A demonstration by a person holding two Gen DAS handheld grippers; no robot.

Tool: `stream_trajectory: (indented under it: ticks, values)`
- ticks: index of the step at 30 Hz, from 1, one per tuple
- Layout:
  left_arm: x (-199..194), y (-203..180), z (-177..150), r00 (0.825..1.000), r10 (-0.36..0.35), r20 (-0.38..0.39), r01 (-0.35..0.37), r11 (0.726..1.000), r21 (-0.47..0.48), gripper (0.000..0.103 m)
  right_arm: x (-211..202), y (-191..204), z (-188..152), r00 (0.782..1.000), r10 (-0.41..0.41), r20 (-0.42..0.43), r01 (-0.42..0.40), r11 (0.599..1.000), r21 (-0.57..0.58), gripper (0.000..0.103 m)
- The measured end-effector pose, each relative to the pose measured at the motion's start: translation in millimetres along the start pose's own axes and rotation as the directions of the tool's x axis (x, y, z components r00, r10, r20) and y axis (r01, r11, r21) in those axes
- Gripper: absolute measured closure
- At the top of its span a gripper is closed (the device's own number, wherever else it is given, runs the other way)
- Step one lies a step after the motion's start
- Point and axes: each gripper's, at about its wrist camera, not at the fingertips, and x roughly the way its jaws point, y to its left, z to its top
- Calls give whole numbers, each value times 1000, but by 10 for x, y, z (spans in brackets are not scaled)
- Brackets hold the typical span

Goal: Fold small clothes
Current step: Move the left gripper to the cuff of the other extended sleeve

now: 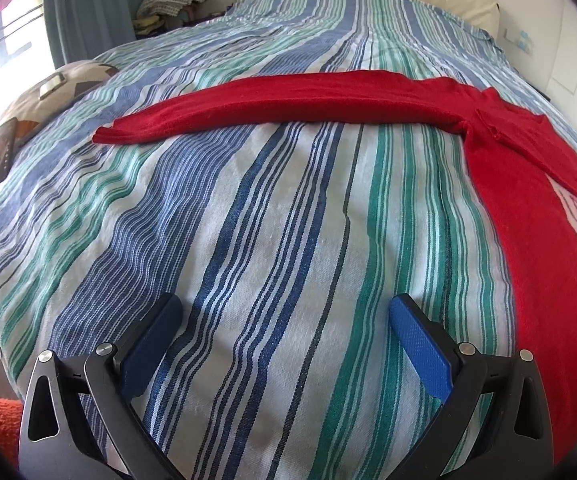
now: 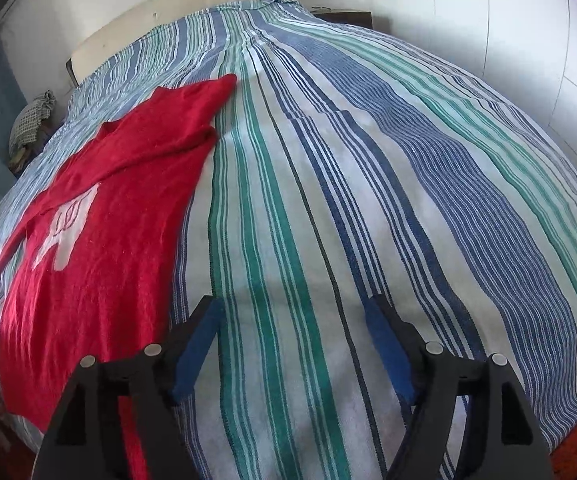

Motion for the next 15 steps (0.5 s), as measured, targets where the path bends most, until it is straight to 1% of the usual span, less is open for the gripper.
stream_trajectory:
  ticks: [11,13,14,15]
  values:
    - [9,-14,24,1000,-2,-20,2,1000,-3,0,20,-18,-3,1000,19,2,-19,1000,22,26]
    - [-52,15,79,998,-23,-53,22,1000,-14,1,19,-19,-3,1000,18,1,-18,1000,21,26]
    - [-143,70,138,996,-66,-52,64,997,-42,2,20,-18,-2,1000,17,1,-17,1000,20,26]
    - [-235,134,199,993,-114,-25,112,991,-68,1,20,-18,-5,1000,17,1,-17,1000,22,26]
